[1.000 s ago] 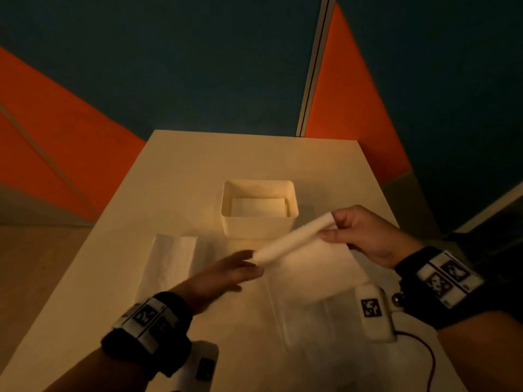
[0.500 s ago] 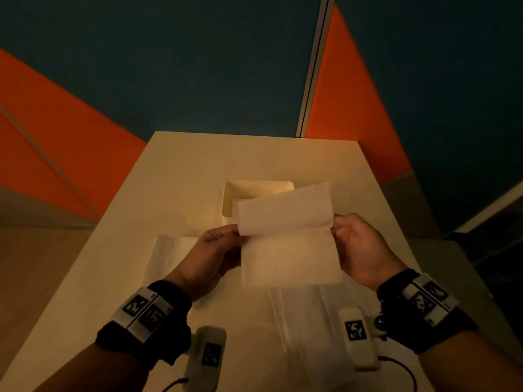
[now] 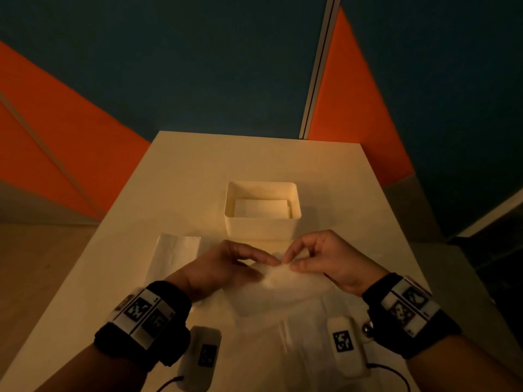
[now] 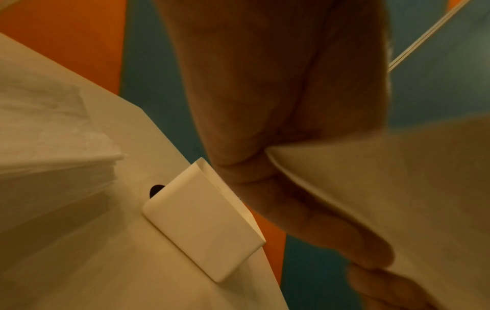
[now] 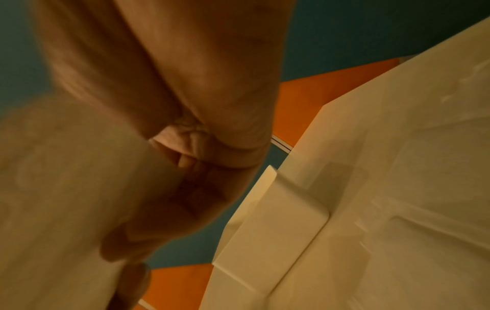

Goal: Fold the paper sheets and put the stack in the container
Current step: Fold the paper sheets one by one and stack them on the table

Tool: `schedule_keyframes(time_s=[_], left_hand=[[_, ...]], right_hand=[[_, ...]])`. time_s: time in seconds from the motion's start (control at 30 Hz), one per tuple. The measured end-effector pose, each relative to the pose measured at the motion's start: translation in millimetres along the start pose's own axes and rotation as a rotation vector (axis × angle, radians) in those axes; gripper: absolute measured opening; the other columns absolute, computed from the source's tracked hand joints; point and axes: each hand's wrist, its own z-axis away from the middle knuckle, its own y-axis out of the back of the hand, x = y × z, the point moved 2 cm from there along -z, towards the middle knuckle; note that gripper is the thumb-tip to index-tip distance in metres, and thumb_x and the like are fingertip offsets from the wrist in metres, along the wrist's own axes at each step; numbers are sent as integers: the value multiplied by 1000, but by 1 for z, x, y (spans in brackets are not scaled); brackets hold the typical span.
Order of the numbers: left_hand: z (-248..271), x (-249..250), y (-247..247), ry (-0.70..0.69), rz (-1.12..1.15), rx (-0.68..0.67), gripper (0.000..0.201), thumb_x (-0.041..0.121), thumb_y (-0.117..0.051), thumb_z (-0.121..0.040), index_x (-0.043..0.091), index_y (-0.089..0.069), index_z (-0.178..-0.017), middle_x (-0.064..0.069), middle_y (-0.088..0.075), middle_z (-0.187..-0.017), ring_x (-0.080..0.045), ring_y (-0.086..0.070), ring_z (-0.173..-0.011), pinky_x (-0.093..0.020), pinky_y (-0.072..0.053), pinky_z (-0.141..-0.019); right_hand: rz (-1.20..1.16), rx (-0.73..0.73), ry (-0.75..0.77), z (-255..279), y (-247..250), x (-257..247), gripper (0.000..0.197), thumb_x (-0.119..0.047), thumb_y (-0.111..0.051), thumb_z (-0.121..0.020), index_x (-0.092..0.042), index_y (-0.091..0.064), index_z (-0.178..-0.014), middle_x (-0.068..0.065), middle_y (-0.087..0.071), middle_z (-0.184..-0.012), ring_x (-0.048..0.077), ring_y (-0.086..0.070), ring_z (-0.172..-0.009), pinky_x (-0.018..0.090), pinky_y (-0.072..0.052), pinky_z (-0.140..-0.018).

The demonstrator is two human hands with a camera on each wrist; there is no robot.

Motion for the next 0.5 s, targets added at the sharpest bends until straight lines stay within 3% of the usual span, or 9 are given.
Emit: schedule_keyframes(time_s=[0.07, 0.13, 0.23, 0.33, 0.5], left_hand=[[3, -7, 5, 49, -18, 54, 35, -7, -62, -83, 23, -76, -94, 0, -71, -110, -22, -66, -101, -33, -55, -87], [9, -15, 19, 54, 16, 202, 34, -7, -59, -85, 20, -75, -96, -2, -70, -109, -22, -67, -98, -30, -57, -80], [24, -28, 49, 17, 49, 481, 31, -5, -57, -87, 20, -70, -100, 1, -66, -110, -25, -66, -96, -29, -59, -72], [40, -40, 77, 13, 35, 713, 30, -4, -57, -87, 17, -67, -105, -7, -61, -114, -29, -62, -95, -36, -56, -76], [55, -59, 105, 97, -104, 894, 33, -3, -56, -89, 16, -64, -115, -12, -56, -114, -38, -60, -93, -48, -51, -88]], right_hand=[[72, 7, -23, -4, -1, 6, 22, 8, -64, -82, -13, -70, -85, 1, -65, -75, 10, -62, -64, 23, -51, -59], [267, 71, -60, -9, 5, 17, 22, 1, -64, -84, -20, -69, -89, 1, -61, -79, 12, -62, -63, 24, -50, -57], [739, 141, -111, -9, 22, 33, 15, -13, -62, -85, -25, -66, -93, -6, -59, -81, 11, -60, -75, 27, -51, -70], [1074, 156, -262, -4, 38, 48, 18, -25, -57, -88, -27, -64, -104, -5, -62, -98, 18, -62, -94, 29, -50, -78], [1245, 194, -411, 0, 59, 73, 23, -25, -51, -91, -29, -59, -112, -2, -59, -118, 19, -59, -102, 27, -44, -76]])
